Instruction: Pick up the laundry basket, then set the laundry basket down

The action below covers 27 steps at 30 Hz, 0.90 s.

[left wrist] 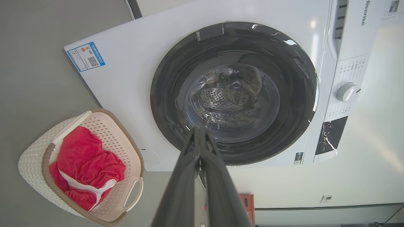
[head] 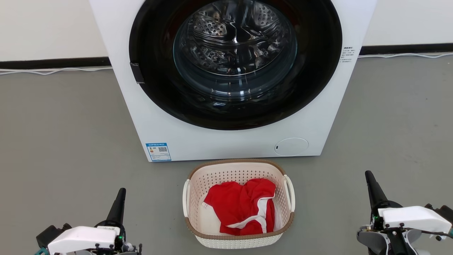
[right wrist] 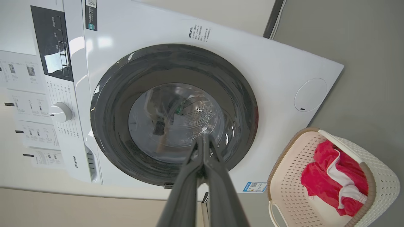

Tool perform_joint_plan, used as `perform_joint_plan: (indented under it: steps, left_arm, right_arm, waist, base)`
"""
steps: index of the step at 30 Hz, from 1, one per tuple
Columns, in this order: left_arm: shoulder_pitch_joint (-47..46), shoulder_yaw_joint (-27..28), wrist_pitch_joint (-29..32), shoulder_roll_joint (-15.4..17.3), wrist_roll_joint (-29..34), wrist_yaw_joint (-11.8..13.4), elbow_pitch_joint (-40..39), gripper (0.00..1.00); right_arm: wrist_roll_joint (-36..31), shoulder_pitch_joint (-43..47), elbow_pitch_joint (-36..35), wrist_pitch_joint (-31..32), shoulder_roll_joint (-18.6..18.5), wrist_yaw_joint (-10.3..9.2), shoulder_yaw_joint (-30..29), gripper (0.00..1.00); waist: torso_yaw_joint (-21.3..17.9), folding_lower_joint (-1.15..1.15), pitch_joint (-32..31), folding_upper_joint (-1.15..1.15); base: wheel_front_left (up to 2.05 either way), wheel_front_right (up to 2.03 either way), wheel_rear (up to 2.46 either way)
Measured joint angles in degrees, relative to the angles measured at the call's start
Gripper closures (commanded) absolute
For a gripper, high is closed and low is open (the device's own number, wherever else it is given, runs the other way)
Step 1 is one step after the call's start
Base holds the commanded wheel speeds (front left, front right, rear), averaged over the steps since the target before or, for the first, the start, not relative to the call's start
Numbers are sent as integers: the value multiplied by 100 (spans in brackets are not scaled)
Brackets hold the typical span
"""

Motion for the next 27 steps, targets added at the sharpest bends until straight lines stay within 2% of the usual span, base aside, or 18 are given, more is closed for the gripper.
perform_joint_plan:
  steps: [19,27]
  left_arm:
    - [-2,27,312,-3,-1211,-137,-271,100]
    - [-8,31,312,-3,-1296,-154,-283,100]
  right_arm:
    - [1513,126,-330,326,0,0,-66,100]
    - [1553,158,-354,326,0,0,-67,100]
  waist:
    - [46,0,32,0]
    - [46,0,32,0]
  base:
    - [0,0,0]
    - [0,0,0]
